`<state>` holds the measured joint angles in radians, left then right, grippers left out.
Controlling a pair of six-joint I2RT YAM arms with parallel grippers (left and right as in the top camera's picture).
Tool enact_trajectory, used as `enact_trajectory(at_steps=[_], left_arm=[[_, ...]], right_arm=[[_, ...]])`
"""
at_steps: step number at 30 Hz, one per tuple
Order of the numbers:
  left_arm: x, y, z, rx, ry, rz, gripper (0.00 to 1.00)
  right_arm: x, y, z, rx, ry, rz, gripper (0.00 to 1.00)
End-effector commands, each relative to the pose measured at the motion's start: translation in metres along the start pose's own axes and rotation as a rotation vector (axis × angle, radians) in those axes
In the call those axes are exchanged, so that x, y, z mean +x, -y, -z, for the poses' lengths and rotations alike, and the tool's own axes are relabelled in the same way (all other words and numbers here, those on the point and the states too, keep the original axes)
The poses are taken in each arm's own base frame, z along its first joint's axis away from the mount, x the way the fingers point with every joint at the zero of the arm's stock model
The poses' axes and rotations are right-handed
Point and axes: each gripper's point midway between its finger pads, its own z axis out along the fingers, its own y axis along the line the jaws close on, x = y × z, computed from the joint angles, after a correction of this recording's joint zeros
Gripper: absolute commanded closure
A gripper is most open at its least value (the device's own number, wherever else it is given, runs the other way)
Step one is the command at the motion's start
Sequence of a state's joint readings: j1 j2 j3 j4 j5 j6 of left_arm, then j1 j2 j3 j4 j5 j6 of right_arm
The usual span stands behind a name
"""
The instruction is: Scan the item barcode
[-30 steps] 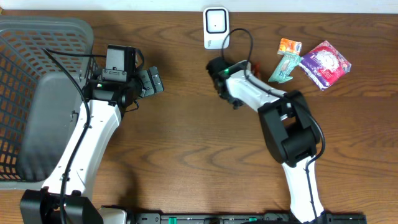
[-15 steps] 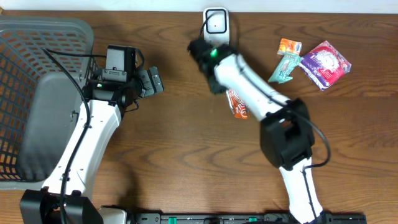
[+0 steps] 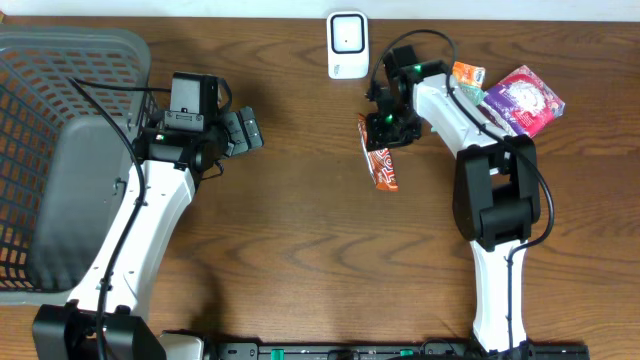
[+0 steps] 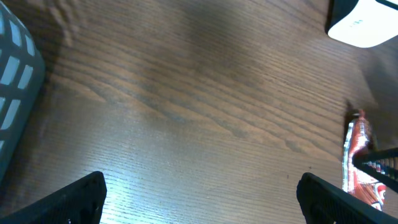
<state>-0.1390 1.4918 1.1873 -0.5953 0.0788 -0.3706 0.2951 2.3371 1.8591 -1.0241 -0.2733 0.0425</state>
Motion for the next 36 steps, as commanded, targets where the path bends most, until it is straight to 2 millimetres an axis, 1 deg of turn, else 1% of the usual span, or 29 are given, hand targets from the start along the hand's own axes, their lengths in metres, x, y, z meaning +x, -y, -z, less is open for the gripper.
enact_trajectory(at_steps=[1, 3, 5, 7, 8, 9, 11, 12, 13, 14, 16, 17, 19, 20, 22, 24, 25, 26, 27, 28, 29, 30, 31, 32, 33, 34, 35, 36], left_arm=[[-0.013, 0.004, 0.011, 0.01, 0.044, 0.013, 0.02], [-0.013, 0.004, 0.011, 0.01, 0.044, 0.013, 0.02], [-0.013, 0.004, 0.011, 0.01, 0.044, 0.013, 0.02], [-0.013, 0.004, 0.011, 0.01, 0.044, 0.013, 0.02], [-0.013, 0.004, 0.011, 0.01, 0.044, 0.013, 0.02], [-0.013, 0.004, 0.011, 0.01, 0.044, 0.013, 0.02], [-0.013, 0.004, 0.011, 0.01, 0.044, 0.013, 0.02], [-0.013, 0.004, 0.011, 0.01, 0.044, 0.013, 0.02], [-0.013, 0.004, 0.011, 0.01, 0.044, 0.013, 0.02], [-0.013, 0.004, 0.011, 0.01, 0.044, 0.013, 0.02], [-0.013, 0.004, 0.011, 0.01, 0.044, 0.013, 0.02], [-0.013, 0.004, 0.011, 0.01, 0.044, 0.013, 0.02], [-0.013, 0.004, 0.011, 0.01, 0.044, 0.013, 0.02], [-0.013, 0.004, 0.011, 0.01, 0.044, 0.013, 0.02], [-0.013, 0.004, 0.011, 0.01, 0.044, 0.013, 0.02], [-0.013, 0.004, 0.011, 0.01, 0.044, 0.013, 0.02], [-0.013, 0.004, 0.011, 0.01, 0.044, 0.013, 0.02], [-0.013, 0.004, 0.011, 0.01, 0.044, 0.013, 0.02], [-0.013, 0.004, 0.011, 0.01, 0.044, 0.013, 0.02], [-0.013, 0.004, 0.011, 0.01, 0.044, 0.013, 0.02], [-0.013, 0.004, 0.011, 0.01, 0.044, 0.013, 0.02], [-0.013, 0.004, 0.011, 0.01, 0.044, 0.013, 0.02], [-0.013, 0.004, 0.011, 0.01, 0.044, 0.013, 0.02], [-0.013, 0.004, 0.011, 0.01, 0.044, 0.013, 0.02], [-0.013, 0.004, 0.011, 0.01, 0.044, 0.013, 0.02], [-0.013, 0.004, 0.011, 0.01, 0.044, 0.013, 0.02], [-0.013, 0.004, 0.011, 0.01, 0.044, 0.013, 0.02], [-0.013, 0.004, 0.011, 0.01, 0.044, 0.013, 0.02]], right_arm=[[0.008, -0.013, -0.016, -0.027, -0.031, -0.005, 0.8], [0.002, -0.014, -0.014, -0.018, -0.008, -0.029, 0.99], [-0.012, -0.016, -0.005, -0.012, 0.038, -0.053, 0.99], [-0.038, -0.021, 0.016, -0.011, 0.122, -0.055, 0.99], [-0.054, -0.025, 0.029, -0.012, 0.177, -0.046, 0.99], [-0.083, -0.031, 0.054, -0.012, 0.29, -0.048, 0.99], [-0.128, -0.04, 0.096, -0.013, 0.487, -0.047, 0.99], [-0.143, -0.042, 0.111, -0.014, 0.558, -0.051, 0.99], [-0.165, -0.046, 0.13, -0.015, 0.671, -0.064, 0.99], [-0.179, -0.049, 0.142, -0.019, 0.746, -0.07, 0.99], [-0.196, -0.048, 0.152, 0.007, 0.844, -0.083, 0.99], [-0.201, -0.047, 0.154, 0.034, 0.88, -0.1, 0.99], [-0.209, -0.043, 0.15, 0.102, 0.933, -0.118, 0.99], [-0.21, -0.038, 0.147, 0.136, 0.939, -0.131, 0.99], [-0.206, -0.018, 0.148, 0.264, 0.944, -0.166, 0.99], [-0.2, 0.003, 0.168, 0.386, 0.95, -0.161, 0.99], [-0.194, 0.019, 0.184, 0.464, 0.953, -0.182, 0.99], [-0.185, 0.037, 0.201, 0.541, 0.951, -0.21, 0.99], [-0.178, 0.05, 0.213, 0.594, 0.939, -0.216, 0.99], [-0.167, 0.067, 0.226, 0.659, 0.905, -0.207, 0.99], [-0.156, 0.082, 0.235, 0.707, 0.865, -0.205, 0.99], [-0.142, 0.101, 0.237, 0.752, 0.801, -0.21, 0.99], [-0.126, 0.118, 0.233, 0.786, 0.727, -0.225, 0.99], [-0.112, 0.131, 0.229, 0.805, 0.661, -0.238, 0.99], [-0.096, 0.146, 0.219, 0.815, 0.58, -0.265, 0.99], [-0.084, 0.156, 0.214, 0.817, 0.536, -0.303, 0.97], [-0.074, 0.164, 0.212, 0.819, 0.504, -0.34, 0.91], [-0.067, 0.17, 0.211, 0.821, 0.484, -0.363, 0.8]])
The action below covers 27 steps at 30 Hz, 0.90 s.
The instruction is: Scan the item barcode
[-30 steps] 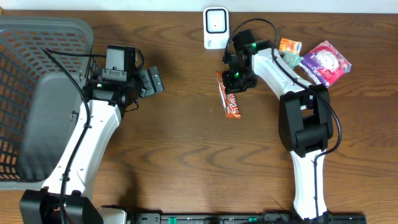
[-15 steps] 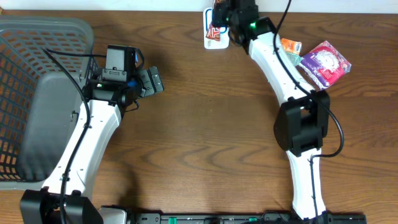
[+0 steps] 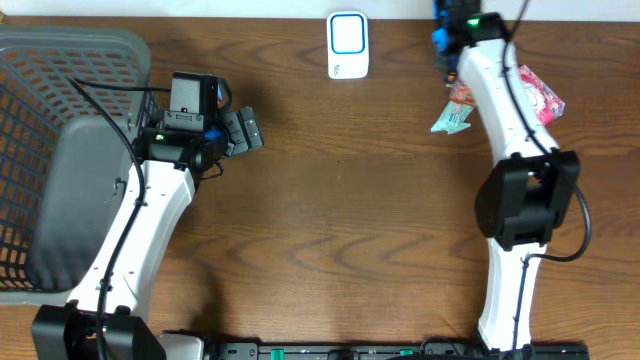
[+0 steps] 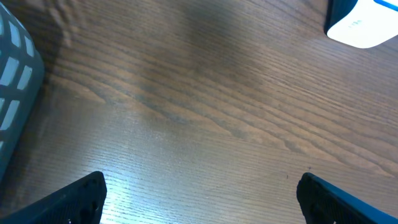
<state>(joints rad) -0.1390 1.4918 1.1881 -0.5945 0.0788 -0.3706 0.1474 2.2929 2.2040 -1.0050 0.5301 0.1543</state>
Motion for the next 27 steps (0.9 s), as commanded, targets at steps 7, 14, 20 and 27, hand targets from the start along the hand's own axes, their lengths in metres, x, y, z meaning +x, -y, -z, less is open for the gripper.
enact_trajectory(at_steps=[7, 14, 20, 27], left_arm=[[-0.013, 0.004, 0.011, 0.009, 0.042, 0.013, 0.02], [-0.013, 0.004, 0.011, 0.009, 0.042, 0.013, 0.02], [-0.013, 0.004, 0.011, 0.009, 0.042, 0.013, 0.02], [-0.013, 0.004, 0.011, 0.009, 0.042, 0.013, 0.02]], right_arm=[[-0.006, 0.046, 0.07, 0.0, 0.033, -0.177, 0.01], [-0.007, 0.055, 0.205, -0.242, 0.171, -0.25, 0.01], [0.009, 0.011, 0.25, -0.325, 0.202, -0.139, 0.01], [0.026, 0.005, 0.292, -0.23, 0.289, -0.04, 0.01]])
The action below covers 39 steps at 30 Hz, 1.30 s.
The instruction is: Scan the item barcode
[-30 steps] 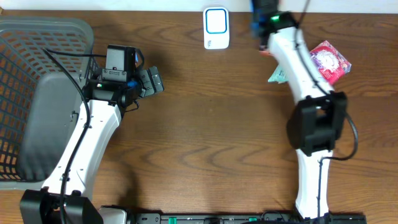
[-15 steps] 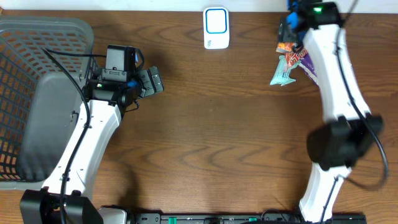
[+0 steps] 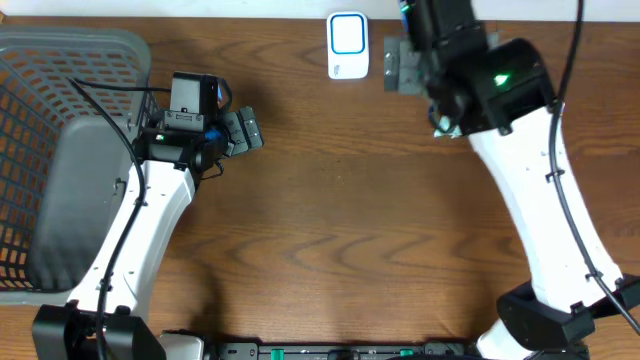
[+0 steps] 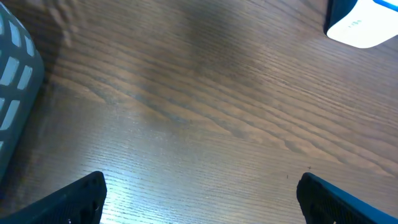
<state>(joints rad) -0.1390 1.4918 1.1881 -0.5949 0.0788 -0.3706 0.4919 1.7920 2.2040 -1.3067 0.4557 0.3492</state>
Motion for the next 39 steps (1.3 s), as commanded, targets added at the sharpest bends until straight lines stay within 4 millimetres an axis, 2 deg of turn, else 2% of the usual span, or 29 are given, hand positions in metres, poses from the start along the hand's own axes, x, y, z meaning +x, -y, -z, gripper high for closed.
enact_trajectory(at_steps=[1, 4, 5, 6, 8, 12, 15, 17, 20, 24, 28, 32, 36, 39], left_arm=[[-0.013, 0.004, 0.011, 0.01, 0.043, 0.013, 0.02], [-0.013, 0.004, 0.011, 0.01, 0.043, 0.013, 0.02], [-0.013, 0.004, 0.011, 0.01, 0.043, 0.013, 0.02], [-0.013, 0.004, 0.011, 0.01, 0.043, 0.013, 0.02], [-0.013, 0.004, 0.011, 0.009, 0.043, 0.013, 0.02], [-0.013, 0.004, 0.011, 0.009, 0.043, 0.013, 0.02], [-0.013, 0.004, 0.011, 0.01, 0.043, 0.013, 0.02], [-0.013, 0.004, 0.011, 0.01, 0.043, 0.013, 0.02], [-0.013, 0.004, 0.011, 0.01, 0.043, 0.013, 0.02], [-0.013, 0.004, 0.011, 0.01, 0.043, 0.013, 0.02], [-0.013, 0.004, 0.011, 0.01, 0.043, 0.013, 0.02], [-0.013, 0.004, 0.011, 0.01, 0.043, 0.013, 0.02], [-0.013, 0.004, 0.011, 0.01, 0.043, 0.013, 0.02], [-0.013, 0.004, 0.011, 0.01, 0.043, 0.013, 0.02]], right_arm=[[0.002, 0.023, 0.033, 0.118, 0.054, 0.027, 0.01], [0.011, 0.041, 0.058, 0.124, 0.048, 0.034, 0.01], [0.015, 0.057, 0.08, 0.126, 0.066, 0.021, 0.01], [0.019, 0.064, 0.094, 0.105, 0.074, -0.008, 0.01], [0.032, 0.071, 0.121, 0.025, 0.073, -0.033, 0.01], [0.066, 0.104, 0.167, -0.01, 0.069, -0.078, 0.01], [0.091, 0.102, 0.2, -0.2, 0.079, -0.125, 0.01], [0.107, 0.119, 0.223, -0.242, 0.131, -0.156, 0.01], [0.126, 0.131, 0.242, -0.304, 0.163, -0.225, 0.01], [0.153, 0.112, 0.249, -0.456, 0.09, -0.197, 0.01], [0.158, 0.105, 0.25, -0.496, 0.066, -0.184, 0.01], [0.159, 0.11, 0.239, -0.43, 0.068, -0.133, 0.01], [0.166, 0.105, 0.218, -0.385, 0.031, -0.028, 0.01], [0.161, 0.095, 0.202, -0.374, 0.044, 0.044, 0.01]])
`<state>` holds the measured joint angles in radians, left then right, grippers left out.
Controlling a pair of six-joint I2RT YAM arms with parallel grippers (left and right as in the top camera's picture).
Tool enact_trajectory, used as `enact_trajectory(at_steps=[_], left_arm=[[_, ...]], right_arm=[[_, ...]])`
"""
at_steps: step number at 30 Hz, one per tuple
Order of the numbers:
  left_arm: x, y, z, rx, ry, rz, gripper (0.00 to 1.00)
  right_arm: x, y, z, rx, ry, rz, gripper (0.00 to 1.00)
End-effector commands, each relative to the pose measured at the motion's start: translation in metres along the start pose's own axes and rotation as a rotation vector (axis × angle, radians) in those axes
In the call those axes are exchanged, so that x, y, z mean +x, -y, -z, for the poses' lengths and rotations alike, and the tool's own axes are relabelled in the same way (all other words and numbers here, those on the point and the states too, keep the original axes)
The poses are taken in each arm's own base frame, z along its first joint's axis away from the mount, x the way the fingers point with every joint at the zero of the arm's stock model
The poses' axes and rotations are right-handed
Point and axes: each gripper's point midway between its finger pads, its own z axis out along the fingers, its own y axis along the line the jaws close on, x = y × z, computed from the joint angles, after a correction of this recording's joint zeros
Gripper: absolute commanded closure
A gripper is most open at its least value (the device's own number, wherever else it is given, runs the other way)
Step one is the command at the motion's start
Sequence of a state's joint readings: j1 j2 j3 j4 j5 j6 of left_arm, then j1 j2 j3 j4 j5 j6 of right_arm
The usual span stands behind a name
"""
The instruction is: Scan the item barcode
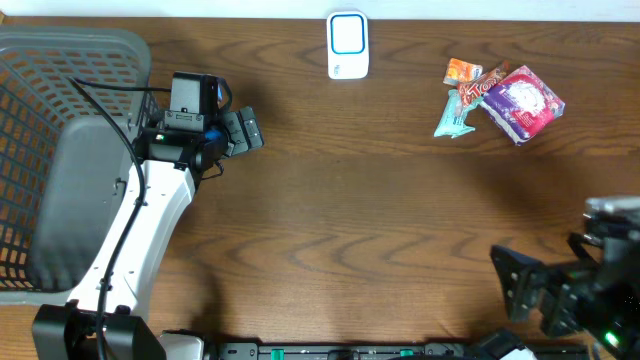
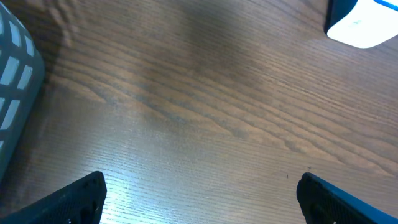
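Note:
The white scanner (image 1: 348, 45) with a blue-edged face stands at the table's back middle; its corner (image 2: 364, 25) shows in the left wrist view. A red-brown snack bar (image 1: 485, 84) lies in a pile at the back right, touched by no gripper. My left gripper (image 1: 245, 132) hovers left of centre, open, its fingers (image 2: 81, 196) wide over bare wood with nothing between them (image 2: 202, 193). My right gripper (image 1: 518, 285) is at the front right corner, far from the pile, apparently open and holding nothing.
The pile also holds an orange packet (image 1: 463, 71), a teal packet (image 1: 452, 115) and a pink-purple packet (image 1: 522, 103). A grey mesh basket (image 1: 60, 60) with a grey liner fills the left edge, beside the left arm.
The right arm was raised over the back of the table near the scanner, hiding the pile. Now it is at the front right corner and the pile shows. The left arm has not moved.
My right gripper first held the red snack bar just below the scanner. Then the arm was stretched to the back right pile and the bar was gone from the middle. Then the arm was raised high, and now it is withdrawn, with the bar lying in the pile.

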<state>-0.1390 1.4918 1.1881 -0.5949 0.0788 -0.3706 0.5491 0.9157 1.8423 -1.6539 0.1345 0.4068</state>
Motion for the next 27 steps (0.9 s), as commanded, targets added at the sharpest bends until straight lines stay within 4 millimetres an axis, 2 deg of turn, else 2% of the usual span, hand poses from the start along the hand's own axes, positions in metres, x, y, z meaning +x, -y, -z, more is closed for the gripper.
enact_trajectory(at_steps=[1, 4, 6, 10, 13, 16, 22, 27], left_arm=[[-0.013, 0.004, 0.011, 0.01, 0.043, 0.013, 0.02], [-0.013, 0.004, 0.011, 0.01, 0.043, 0.013, 0.02], [-0.013, 0.004, 0.011, 0.01, 0.043, 0.013, 0.02], [-0.013, 0.004, 0.011, 0.01, 0.043, 0.013, 0.02], [-0.013, 0.004, 0.011, 0.01, 0.043, 0.013, 0.02], [-0.013, 0.004, 0.011, 0.01, 0.043, 0.013, 0.02], [-0.013, 0.004, 0.011, 0.01, 0.043, 0.013, 0.02], [-0.013, 0.004, 0.011, 0.01, 0.043, 0.013, 0.02]], right_arm=[[-0.006, -0.003, -0.022, 0.018, 0.005, 0.153, 0.01], [-0.015, -0.01, -0.048, 0.016, 0.027, 0.262, 0.01], [-0.022, -0.002, -0.067, 0.071, 0.049, 0.265, 0.01], [-0.023, 0.026, -0.097, 0.161, 0.103, 0.171, 0.01], [-0.016, 0.044, -0.12, 0.145, 0.205, 0.103, 0.01], [-0.002, 0.048, -0.131, 0.099, 0.322, 0.169, 0.01], [0.032, 0.066, -0.14, 0.123, 0.511, 0.16, 0.01], [0.045, 0.074, -0.149, 0.132, 0.623, 0.165, 0.01]])
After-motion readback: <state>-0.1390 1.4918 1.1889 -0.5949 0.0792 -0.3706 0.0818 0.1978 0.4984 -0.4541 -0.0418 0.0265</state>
